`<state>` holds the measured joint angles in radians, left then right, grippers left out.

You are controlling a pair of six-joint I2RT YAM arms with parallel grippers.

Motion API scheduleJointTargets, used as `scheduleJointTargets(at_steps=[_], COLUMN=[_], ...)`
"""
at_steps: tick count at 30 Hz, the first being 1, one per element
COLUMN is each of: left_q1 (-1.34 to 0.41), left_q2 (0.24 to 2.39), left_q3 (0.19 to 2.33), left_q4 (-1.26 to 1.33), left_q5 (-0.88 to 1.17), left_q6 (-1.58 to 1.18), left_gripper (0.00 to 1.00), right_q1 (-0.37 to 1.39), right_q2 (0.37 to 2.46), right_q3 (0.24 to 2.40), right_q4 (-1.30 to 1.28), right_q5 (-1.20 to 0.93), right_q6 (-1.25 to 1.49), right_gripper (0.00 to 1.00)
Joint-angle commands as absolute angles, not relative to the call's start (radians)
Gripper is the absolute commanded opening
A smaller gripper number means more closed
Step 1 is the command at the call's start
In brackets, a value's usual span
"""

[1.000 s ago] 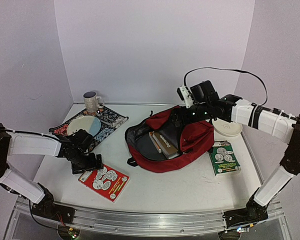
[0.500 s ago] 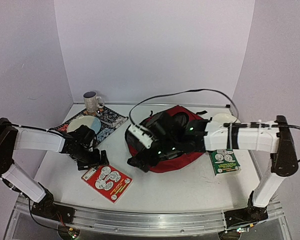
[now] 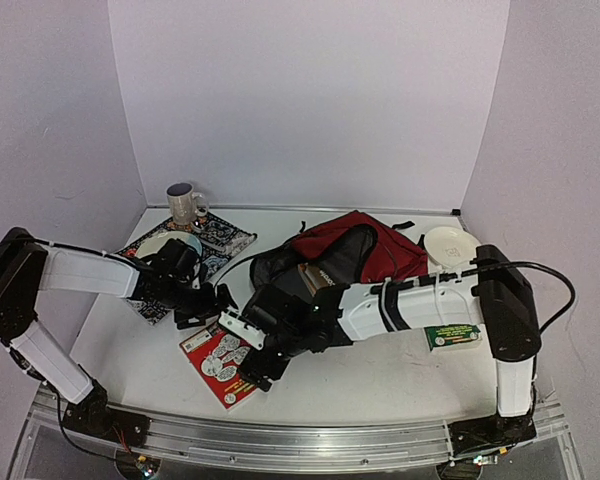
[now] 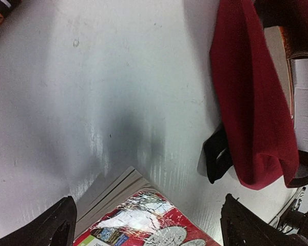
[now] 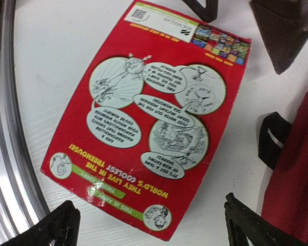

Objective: Pack the student bag
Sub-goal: Grab the book from the center of the board.

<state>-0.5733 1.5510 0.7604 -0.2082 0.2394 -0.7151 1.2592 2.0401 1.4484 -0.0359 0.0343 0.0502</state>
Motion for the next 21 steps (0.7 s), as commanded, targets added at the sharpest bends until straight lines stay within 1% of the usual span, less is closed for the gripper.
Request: scheduleJointTargets(at_steps=[1,4,7,11,15,21], left_q1=[-0.574,-0.574,-0.574,-0.575,-0.58,-0.603], left_q2=[1.438,1.381,1.329,1.281,1.247,1.23], left_q3=[0.788,0.758,0.72,0.66,0.6,0.55], left_q4=[-0.257,-0.341,-0.396,-0.417,-0.419,-0.418], left_q5=[0.112,0.035,0.016,0.077,0.136,0.19], left_q6=[-0.728,-0.738,-0.755,-0.776,-0.804,-0.826], left_gripper=[0.99,0.99,0.98,0.95,0.88,0.82], right_q1=[1.203,1.179,1.148,1.131,1.119,1.101], right_q2=[2.048,2.063,2.089,2.121,2.165,2.229], right_q3=[1.498,1.51,1.522,1.552,1.59,1.623], right_q4=[-0.048,-0.051,-0.051,-0.053,-0.061,-0.07], right_q5=[-0.026,-0.091,-0.157,-0.213,-0.254,-0.271], right_q6=[0.151,0.201,0.247,0.271,0.295,0.316], right_gripper=[0.98,0.97,0.93,0.82,0.73,0.67])
